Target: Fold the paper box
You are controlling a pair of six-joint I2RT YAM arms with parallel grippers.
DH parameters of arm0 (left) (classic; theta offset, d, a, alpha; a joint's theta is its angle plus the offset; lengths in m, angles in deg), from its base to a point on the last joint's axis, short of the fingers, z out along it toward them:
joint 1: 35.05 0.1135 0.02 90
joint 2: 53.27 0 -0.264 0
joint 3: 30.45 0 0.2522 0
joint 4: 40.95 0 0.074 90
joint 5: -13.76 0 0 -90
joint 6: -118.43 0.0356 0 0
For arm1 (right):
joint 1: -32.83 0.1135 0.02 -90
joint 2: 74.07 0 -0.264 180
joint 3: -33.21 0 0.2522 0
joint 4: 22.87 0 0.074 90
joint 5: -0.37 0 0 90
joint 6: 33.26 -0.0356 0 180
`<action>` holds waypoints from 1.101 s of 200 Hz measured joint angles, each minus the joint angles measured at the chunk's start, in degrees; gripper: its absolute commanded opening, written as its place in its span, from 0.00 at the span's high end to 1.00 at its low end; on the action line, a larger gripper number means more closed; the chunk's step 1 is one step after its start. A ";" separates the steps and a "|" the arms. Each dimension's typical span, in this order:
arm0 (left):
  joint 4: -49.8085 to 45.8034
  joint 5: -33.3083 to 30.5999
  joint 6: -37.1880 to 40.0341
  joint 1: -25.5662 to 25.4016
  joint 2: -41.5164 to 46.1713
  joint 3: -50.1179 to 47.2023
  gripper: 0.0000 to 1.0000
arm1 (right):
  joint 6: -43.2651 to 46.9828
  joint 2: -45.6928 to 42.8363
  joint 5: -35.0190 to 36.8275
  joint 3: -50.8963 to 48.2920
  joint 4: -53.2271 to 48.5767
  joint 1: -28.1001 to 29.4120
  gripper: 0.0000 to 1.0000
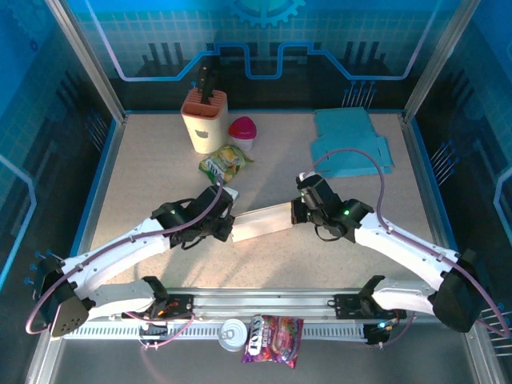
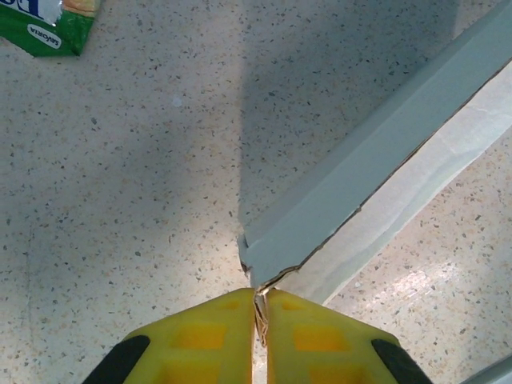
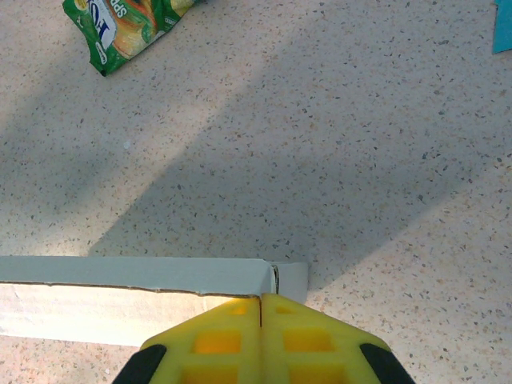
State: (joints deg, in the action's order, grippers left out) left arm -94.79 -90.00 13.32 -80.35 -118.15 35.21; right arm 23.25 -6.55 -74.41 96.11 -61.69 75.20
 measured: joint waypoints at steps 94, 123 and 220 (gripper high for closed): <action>0.94 -0.37 -3.78 0.00 -0.87 0.07 1.00 | -0.81 -0.02 0.48 0.00 0.00 0.00 1.00; 0.87 -0.15 -8.48 0.00 -1.16 0.37 1.00 | -1.55 -0.02 0.55 0.00 0.04 0.04 1.00; -0.70 -1.77 -21.99 0.00 -3.63 2.82 1.00 | -3.08 0.00 2.21 0.00 0.02 1.20 1.00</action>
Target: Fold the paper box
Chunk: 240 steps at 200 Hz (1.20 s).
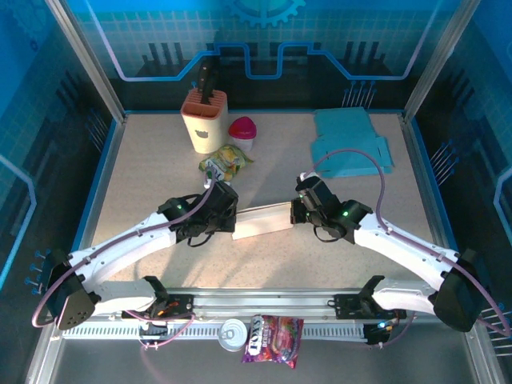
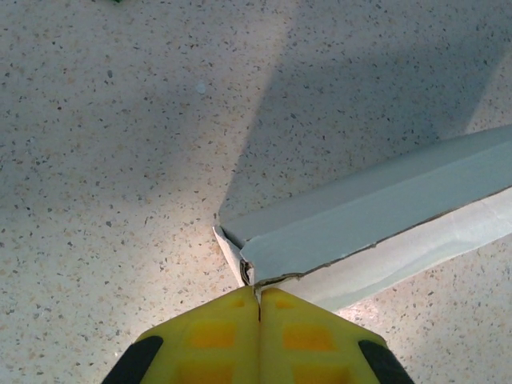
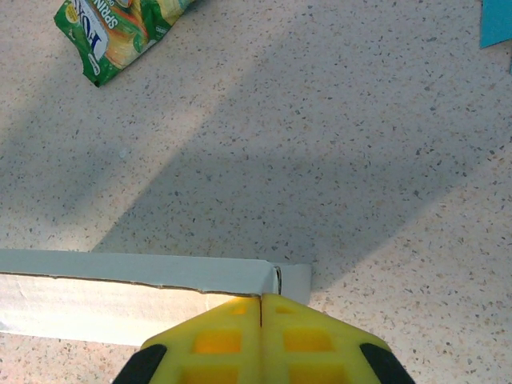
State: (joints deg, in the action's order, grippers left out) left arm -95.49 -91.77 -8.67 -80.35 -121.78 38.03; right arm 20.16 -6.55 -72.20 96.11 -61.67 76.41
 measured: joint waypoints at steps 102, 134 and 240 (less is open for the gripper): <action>3.41 -3.96 -3.37 -1.81 0.11 -2.03 1.00 | -0.74 0.00 0.17 -0.07 0.13 0.04 1.00; 7.19 -6.54 -3.30 -2.84 1.73 -5.18 1.00 | -0.83 0.00 0.17 -0.09 0.17 0.04 1.00; 13.57 -13.40 -3.30 -5.95 2.69 -9.40 1.00 | -2.49 -1.07 0.59 -1.22 0.63 0.31 0.99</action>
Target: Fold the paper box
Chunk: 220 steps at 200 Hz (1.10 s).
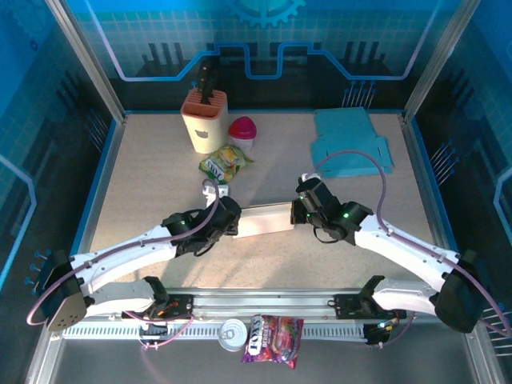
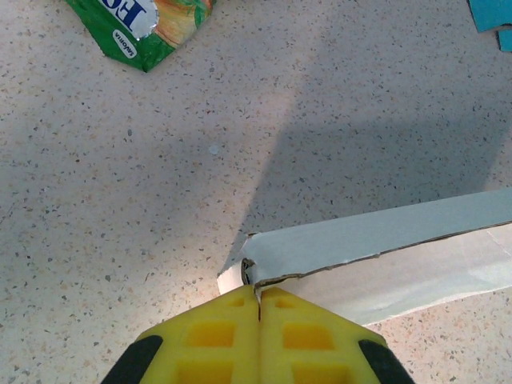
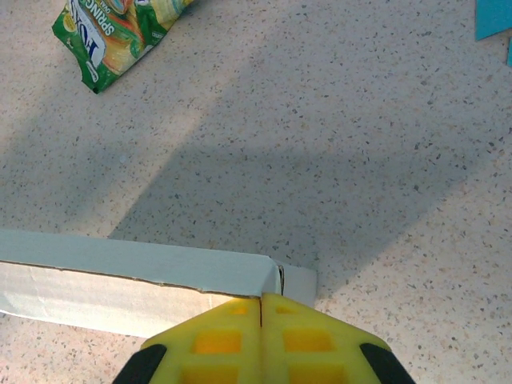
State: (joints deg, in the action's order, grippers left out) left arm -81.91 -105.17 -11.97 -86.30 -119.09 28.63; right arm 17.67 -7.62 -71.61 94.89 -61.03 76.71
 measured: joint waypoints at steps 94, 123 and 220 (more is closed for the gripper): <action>0.31 -10.25 -3.39 -7.91 -1.53 -0.92 1.00 | -10.75 -9.20 -1.09 -5.22 -0.63 0.81 0.52; 0.26 -11.67 -4.70 -8.50 -1.86 -0.92 1.00 | -17.05 -13.88 -1.05 -6.67 -1.07 0.81 0.37; -0.55 -12.96 -4.85 -9.44 -1.90 -0.92 1.00 | -51.67 -17.42 -7.04 -17.25 12.90 0.31 0.26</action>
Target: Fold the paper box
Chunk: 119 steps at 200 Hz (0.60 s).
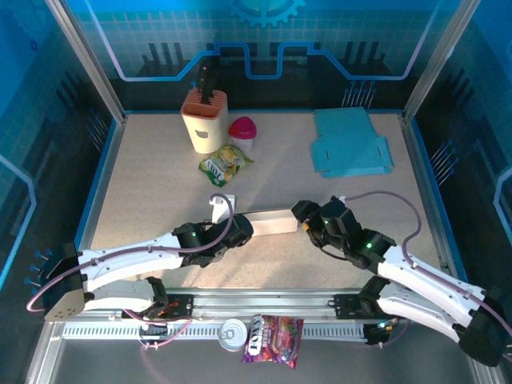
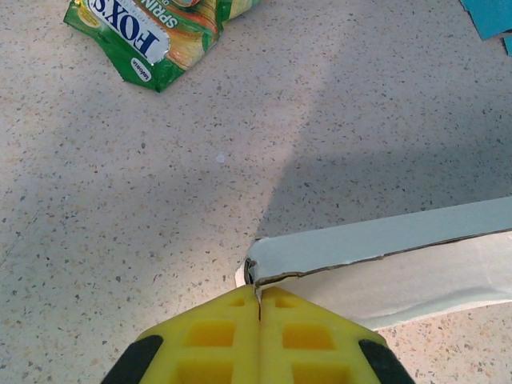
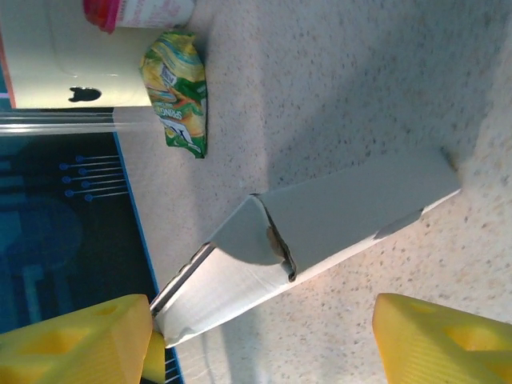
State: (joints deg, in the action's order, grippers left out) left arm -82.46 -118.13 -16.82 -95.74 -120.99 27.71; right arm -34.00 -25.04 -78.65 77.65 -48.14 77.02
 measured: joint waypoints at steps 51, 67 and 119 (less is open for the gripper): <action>-0.24 -0.37 -0.37 -0.26 0.00 0.00 1.00 | -9.20 1.86 -1.38 -0.74 4.81 -1.70 0.35; -0.24 -0.39 -0.39 -0.31 0.00 0.00 1.00 | -10.62 2.12 -1.68 -0.74 5.92 -2.58 0.39; -0.13 -0.52 -0.42 -0.46 -0.11 0.00 1.00 | -12.83 4.59 -3.45 -3.02 9.66 -3.76 0.50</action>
State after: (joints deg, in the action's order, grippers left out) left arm -82.59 -118.66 -17.24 -96.20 -121.10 27.71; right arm -46.83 -20.45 -82.10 74.63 -38.48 73.26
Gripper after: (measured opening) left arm 0.052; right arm 0.516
